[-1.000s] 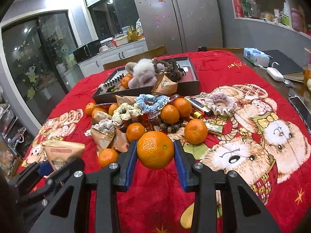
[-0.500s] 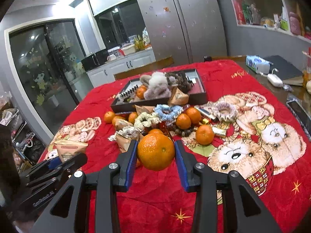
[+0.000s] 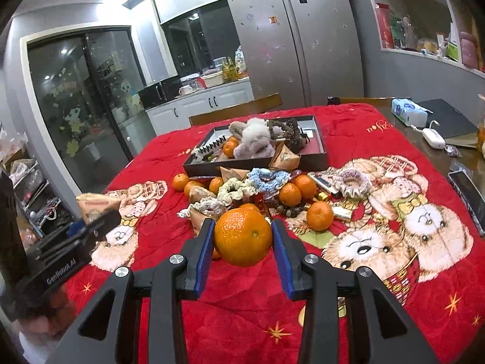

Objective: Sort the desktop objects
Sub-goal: 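Lift and carry the packet and orange with both tools toward the black tray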

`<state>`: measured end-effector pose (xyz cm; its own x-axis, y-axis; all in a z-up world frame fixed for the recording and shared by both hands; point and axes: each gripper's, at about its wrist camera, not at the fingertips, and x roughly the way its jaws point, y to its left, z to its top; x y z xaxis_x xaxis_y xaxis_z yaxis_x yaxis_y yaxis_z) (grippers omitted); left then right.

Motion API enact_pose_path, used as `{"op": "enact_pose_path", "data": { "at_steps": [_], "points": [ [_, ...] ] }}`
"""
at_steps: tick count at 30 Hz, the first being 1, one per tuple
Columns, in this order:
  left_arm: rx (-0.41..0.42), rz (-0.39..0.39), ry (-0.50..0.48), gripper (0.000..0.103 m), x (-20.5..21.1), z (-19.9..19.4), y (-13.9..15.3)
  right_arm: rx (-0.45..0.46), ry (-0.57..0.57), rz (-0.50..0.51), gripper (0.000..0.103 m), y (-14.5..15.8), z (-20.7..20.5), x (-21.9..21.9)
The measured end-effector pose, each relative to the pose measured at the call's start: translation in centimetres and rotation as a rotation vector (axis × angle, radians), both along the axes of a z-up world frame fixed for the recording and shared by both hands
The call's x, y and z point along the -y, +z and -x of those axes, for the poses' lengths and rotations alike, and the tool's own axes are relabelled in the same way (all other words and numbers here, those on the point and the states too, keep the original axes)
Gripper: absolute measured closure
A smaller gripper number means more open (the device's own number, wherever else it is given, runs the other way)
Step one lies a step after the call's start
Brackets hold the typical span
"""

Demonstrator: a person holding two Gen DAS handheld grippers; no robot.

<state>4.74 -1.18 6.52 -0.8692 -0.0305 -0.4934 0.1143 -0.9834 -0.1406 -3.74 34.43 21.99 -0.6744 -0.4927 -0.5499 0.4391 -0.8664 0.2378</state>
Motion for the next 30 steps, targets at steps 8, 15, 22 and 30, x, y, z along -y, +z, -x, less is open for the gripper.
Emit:
{"op": "enact_pose_path", "data": {
  "at_steps": [8, 15, 22, 30],
  "points": [
    [-0.064, 0.032, -0.035, 0.058, -3.1, 1.3, 2.9, -0.031, -0.005, 0.009, 0.066, 1.8, 1.0, -1.6],
    [-0.082, 0.089, -0.060, 0.058, -4.4, 3.0, 4.4, -0.049, 0.002, 0.025, 0.066, 2.7, 2.0, -2.1],
    [-0.084, 0.087, -0.080, 0.058, -3.5, 5.3, 5.7, -0.046, -0.001, 0.035, 0.066, 3.4, 4.0, -1.9],
    [-0.080, 0.096, -0.136, 0.058, -2.6, 9.1, 7.1, -0.061, -0.001, 0.024, 0.066, 4.7, 7.2, -1.0]
  ]
}}
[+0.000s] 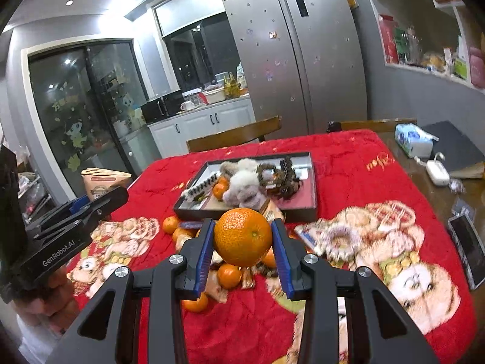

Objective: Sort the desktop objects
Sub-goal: 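Lift and carry the packet and orange with both tools toward the black tray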

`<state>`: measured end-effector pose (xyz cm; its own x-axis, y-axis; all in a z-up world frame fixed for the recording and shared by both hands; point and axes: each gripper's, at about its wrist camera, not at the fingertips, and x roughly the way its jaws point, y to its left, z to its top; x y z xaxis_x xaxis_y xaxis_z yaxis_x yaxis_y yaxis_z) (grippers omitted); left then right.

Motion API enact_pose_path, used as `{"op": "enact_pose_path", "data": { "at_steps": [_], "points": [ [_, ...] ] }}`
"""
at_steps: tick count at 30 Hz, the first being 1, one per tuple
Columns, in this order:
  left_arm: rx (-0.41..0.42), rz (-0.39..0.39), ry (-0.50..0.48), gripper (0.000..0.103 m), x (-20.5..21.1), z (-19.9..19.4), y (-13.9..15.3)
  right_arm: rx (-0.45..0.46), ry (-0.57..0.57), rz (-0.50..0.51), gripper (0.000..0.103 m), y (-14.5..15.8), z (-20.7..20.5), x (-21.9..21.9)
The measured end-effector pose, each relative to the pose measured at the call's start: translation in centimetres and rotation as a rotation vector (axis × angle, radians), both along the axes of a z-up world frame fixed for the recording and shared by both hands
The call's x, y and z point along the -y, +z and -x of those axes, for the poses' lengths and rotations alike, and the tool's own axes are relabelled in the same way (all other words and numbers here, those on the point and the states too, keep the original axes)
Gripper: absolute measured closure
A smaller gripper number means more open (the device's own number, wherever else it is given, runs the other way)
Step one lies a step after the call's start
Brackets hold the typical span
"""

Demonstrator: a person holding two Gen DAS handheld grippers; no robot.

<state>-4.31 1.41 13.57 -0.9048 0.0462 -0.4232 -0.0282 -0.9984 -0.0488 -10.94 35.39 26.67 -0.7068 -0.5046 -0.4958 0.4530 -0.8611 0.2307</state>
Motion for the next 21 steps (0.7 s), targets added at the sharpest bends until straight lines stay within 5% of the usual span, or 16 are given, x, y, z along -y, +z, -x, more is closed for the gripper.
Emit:
{"op": "enact_pose_path", "data": {
  "at_steps": [21],
  "points": [
    [0.043, 0.024, -0.078, 0.058, 3.1, 12.2, 0.6, 0.011, -0.047, -0.051, 0.066, 0.3, 10.5, 3.7]
  ]
}}
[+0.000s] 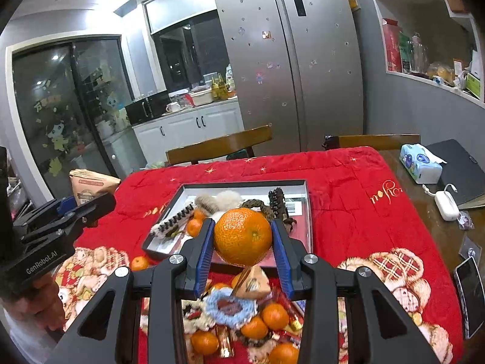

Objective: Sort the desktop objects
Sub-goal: 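Lift and carry the packet and orange with both tools toward the black tray, then lower the packet into the tray with left tool while right tool releases the orange there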

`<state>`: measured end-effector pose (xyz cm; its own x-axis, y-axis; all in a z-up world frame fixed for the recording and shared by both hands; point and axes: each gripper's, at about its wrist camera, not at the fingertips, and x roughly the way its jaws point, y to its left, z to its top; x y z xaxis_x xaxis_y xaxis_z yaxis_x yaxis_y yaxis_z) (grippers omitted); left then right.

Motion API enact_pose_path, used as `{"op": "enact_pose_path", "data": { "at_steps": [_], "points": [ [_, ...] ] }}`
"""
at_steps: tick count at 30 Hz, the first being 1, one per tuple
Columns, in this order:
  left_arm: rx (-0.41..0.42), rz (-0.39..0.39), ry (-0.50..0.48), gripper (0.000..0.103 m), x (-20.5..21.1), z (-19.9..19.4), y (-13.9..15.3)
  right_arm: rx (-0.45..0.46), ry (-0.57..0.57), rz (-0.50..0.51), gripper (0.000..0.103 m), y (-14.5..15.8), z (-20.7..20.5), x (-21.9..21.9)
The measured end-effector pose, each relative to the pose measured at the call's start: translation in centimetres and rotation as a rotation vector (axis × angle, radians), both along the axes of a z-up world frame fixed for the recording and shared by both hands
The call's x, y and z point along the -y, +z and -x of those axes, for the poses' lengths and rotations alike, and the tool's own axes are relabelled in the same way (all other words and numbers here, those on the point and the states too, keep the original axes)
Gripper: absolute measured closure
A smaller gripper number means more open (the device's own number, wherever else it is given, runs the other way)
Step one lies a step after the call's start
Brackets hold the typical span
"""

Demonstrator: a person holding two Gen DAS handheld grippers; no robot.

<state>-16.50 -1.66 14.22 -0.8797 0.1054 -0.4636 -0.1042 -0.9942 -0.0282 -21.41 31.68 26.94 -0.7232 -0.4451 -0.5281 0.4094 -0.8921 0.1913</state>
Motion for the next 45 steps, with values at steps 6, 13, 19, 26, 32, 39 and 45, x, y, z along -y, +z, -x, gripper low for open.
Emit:
{"op": "enact_pose_path", "data": {
  "at_steps": [6, 13, 19, 26, 32, 39, 45],
  "points": [
    [0.077, -0.027, -0.014, 0.058, 0.7, 3.7, -3.0, 0.041, -0.010, -0.023, 0.066, -1.6, 3.1, 0.9],
    [0.192, -0.037, -0.014, 0.058, 2.0, 7.9, -7.0, 0.092, -0.007, -0.058, 0.066, -4.0, 6.3, 1.6],
    [0.285, -0.051, -0.022, 0.058, 1.7, 10.5, -10.3, 0.172, 0.006, -0.076, 0.066, -7.0, 9.0, 1.9],
    [0.367, -0.039, 0.004, 0.058, 1.6, 12.7, -13.4, 0.244, -0.002, -0.087, 0.066, -9.4, 10.5, 1.6],
    [0.426, -0.046, 0.008, 0.058, 1.9, 13.9, -15.8, 0.312, 0.004, -0.088, 0.066, -10.9, 11.8, 1.5],
    [0.447, -0.064, 0.016, 0.058, 2.1, 14.4, -17.3, 0.372, 0.032, -0.093, 0.066, -12.9, 12.8, 1.8],
    [0.447, -0.057, 0.012, 0.058, 2.0, 14.6, -17.6, 0.351, 0.038, -0.132, 0.066, -13.3, 12.8, 2.4]
  ]
}}
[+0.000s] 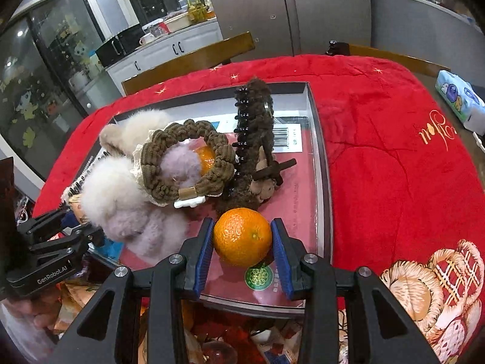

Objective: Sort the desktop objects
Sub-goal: 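Lower the packet into the tray with left tool while right tool releases the orange there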

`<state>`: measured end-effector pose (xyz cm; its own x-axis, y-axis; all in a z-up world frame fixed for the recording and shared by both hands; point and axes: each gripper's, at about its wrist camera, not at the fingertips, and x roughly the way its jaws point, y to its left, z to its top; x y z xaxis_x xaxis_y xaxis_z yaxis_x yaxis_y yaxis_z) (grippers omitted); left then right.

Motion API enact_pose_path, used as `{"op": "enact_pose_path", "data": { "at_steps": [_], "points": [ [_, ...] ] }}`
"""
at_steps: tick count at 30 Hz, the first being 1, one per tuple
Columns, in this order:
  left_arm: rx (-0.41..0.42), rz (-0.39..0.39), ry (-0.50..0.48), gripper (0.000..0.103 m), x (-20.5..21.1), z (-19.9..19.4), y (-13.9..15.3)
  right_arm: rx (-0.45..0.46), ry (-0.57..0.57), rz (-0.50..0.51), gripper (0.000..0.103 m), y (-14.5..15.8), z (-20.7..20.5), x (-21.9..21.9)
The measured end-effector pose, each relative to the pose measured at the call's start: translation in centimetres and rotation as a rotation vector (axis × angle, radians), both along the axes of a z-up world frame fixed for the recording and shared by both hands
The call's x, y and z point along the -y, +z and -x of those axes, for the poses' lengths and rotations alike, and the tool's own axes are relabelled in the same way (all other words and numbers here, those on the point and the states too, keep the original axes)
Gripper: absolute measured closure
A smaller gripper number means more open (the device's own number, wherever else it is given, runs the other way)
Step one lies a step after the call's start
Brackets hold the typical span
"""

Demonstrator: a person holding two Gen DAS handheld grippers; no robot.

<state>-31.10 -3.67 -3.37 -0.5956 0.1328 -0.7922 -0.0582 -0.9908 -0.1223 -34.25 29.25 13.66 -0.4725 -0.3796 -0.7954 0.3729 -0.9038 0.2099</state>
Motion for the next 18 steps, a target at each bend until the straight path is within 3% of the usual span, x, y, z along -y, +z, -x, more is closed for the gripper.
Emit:
{"op": "enact_pose_path", "data": {
  "at_steps": [9, 18],
  "points": [
    [-0.001, 0.004, -0.001, 0.058, -0.2, 0.2, -0.1, -0.003, 0.012, -0.056, 0.066, -0.1, -0.2, 1.1],
    [-0.002, 0.022, 0.003, 0.058, 0.0, 0.0, -0.2, 0.000, 0.011, -0.047, 0.066, -0.1, 0.0, 1.0]
  ]
}}
